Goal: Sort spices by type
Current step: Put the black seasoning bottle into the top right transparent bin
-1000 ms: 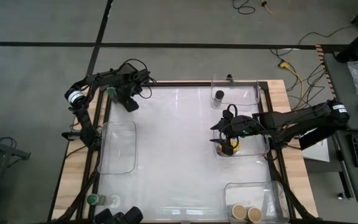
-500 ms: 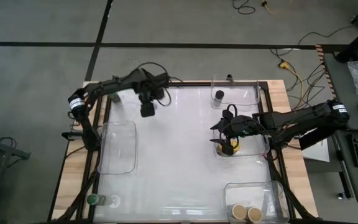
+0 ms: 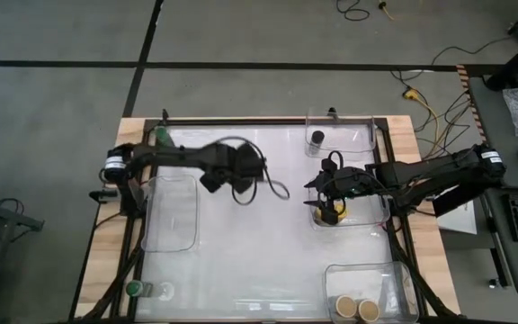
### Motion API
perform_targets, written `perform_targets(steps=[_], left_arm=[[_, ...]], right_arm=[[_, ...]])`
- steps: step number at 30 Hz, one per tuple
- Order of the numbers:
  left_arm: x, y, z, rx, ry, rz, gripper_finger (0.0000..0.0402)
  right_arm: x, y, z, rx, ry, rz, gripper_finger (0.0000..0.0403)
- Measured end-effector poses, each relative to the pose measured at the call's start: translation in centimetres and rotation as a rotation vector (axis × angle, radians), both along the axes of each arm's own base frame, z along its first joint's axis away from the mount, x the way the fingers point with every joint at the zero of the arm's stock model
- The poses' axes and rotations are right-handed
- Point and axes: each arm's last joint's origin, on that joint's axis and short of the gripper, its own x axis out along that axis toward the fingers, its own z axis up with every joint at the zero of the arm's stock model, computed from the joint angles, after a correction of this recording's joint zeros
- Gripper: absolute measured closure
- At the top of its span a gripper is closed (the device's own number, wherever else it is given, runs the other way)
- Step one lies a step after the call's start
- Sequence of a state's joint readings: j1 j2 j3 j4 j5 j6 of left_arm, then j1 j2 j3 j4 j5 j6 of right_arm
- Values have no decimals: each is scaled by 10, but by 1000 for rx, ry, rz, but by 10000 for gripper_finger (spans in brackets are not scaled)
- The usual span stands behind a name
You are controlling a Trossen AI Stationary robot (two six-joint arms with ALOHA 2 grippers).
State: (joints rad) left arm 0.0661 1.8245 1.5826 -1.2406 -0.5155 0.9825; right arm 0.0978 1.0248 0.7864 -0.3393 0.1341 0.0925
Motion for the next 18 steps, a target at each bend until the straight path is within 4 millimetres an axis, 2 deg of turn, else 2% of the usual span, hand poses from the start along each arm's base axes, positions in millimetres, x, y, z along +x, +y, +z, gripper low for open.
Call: perform_targets(steps=[5, 10, 15, 18], left_arm=[[9, -28, -12, -5, 36, -108, 206], [15, -38, -23, -29, 45, -128, 205], [25, -48, -35, 87, 138, -310, 209], [30, -54, -45, 98, 206, -423, 209]], right_arm=[[-1, 0, -1, 1, 8, -1, 165], [-3, 0, 1, 1, 8, -2, 174], [-9, -1, 7, 11, 34, -11, 179], [-18, -2, 14, 19, 93, -28, 178]])
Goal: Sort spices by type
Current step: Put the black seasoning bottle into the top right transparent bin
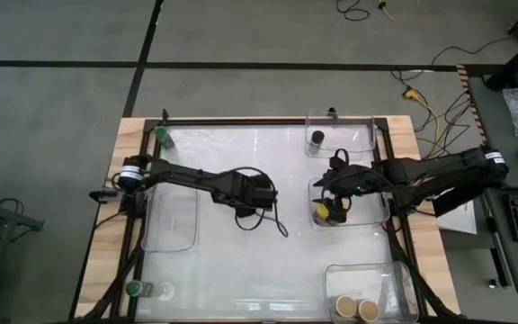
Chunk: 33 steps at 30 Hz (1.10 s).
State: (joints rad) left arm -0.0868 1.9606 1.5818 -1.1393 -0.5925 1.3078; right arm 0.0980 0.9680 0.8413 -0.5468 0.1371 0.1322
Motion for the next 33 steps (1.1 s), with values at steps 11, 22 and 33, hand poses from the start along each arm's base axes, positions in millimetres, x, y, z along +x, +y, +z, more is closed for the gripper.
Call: perform_targets(steps=[11, 22, 33], left_arm=[[21, -21, -23, -4, 59, -128, 209], [47, -25, -13, -82, -146, 116, 183], [51, -29, -18, -136, -119, 134, 172]], right_arm=[[-26, -3, 10, 18, 31, -63, 179], [-28, -4, 11, 30, 30, -77, 179], [-28, -4, 11, 17, 29, -89, 179]])
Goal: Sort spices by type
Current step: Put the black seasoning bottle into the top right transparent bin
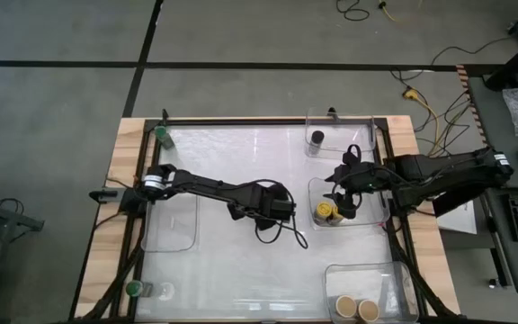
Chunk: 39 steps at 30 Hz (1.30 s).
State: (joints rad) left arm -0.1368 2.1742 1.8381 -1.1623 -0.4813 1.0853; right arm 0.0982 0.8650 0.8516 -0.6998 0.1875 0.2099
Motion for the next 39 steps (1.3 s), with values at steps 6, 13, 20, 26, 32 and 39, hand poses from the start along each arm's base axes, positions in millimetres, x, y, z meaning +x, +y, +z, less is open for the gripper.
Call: perform_targets(steps=[6, 13, 20, 26, 32, 39], left_arm=[[1, 0, 3, -30, -104, 181, 171], [4, -2, 10, -80, -152, 234, 170], [9, -3, 22, -114, -225, 304, 170], [11, 2, 27, -121, -249, 330, 170], [11, 3, 26, -123, -253, 333, 170], [11, 3, 26, -129, -253, 333, 170]], right_arm=[[0, 0, 0, -1, -1, 2, 179], [0, 0, 0, 0, -1, 1, 179], [0, 0, 0, 0, -1, 1, 179], [0, 0, 0, 0, -1, 1, 179], [0, 0, 0, 0, 0, 1, 179], [0, 0, 0, 0, 0, 1, 179]])
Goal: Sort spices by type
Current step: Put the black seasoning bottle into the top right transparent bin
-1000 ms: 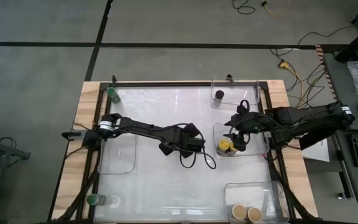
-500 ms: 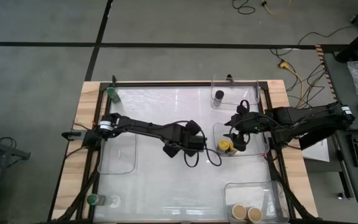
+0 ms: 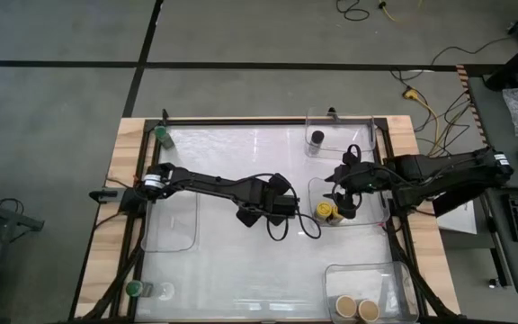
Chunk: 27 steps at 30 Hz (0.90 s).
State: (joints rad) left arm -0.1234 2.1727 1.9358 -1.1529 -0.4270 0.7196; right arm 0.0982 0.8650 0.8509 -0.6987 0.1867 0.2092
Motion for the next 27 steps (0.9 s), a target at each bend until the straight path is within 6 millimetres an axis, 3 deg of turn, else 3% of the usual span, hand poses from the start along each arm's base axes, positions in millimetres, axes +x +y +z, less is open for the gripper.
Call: perform_targets(steps=[21, 27], left_arm=[[1, 2, 0, -16, -36, 65, 170], [0, 3, 0, -15, -22, 73, 145]], right_arm=[[0, 0, 0, 1, 0, -1, 179], [0, 0, 0, 1, 0, -1, 179]])
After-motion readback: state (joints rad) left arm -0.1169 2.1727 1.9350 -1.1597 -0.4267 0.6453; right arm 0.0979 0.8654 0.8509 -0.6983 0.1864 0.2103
